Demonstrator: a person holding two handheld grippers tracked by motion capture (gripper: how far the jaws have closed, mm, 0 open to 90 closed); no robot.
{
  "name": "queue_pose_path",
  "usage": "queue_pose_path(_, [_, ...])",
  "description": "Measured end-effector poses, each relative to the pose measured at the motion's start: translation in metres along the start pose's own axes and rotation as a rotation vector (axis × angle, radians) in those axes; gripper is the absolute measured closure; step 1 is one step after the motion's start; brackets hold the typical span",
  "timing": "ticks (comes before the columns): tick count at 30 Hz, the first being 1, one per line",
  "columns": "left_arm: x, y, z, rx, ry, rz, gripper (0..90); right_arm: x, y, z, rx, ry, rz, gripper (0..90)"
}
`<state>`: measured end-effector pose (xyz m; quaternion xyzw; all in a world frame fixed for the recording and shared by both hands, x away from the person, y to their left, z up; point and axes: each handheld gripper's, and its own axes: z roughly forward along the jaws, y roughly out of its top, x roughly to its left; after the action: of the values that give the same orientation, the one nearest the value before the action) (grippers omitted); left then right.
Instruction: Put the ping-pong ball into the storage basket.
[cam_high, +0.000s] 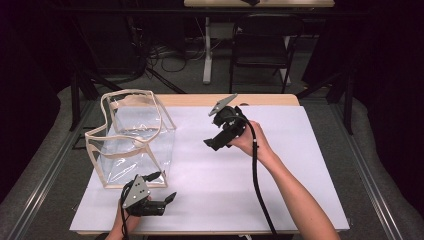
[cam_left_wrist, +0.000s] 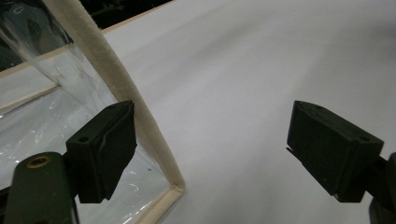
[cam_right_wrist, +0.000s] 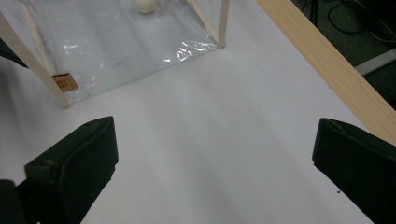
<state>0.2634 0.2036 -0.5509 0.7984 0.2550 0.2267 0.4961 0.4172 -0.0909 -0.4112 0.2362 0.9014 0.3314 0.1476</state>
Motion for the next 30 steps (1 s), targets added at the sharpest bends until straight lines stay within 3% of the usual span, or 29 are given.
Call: queue_pose_path(30, [-0.003,-0.001,-0.004,-0.007,-0.004,0.014,15.8,0.003,-0.062,-0.012,-0.001,-0.037,0.049,0.3])
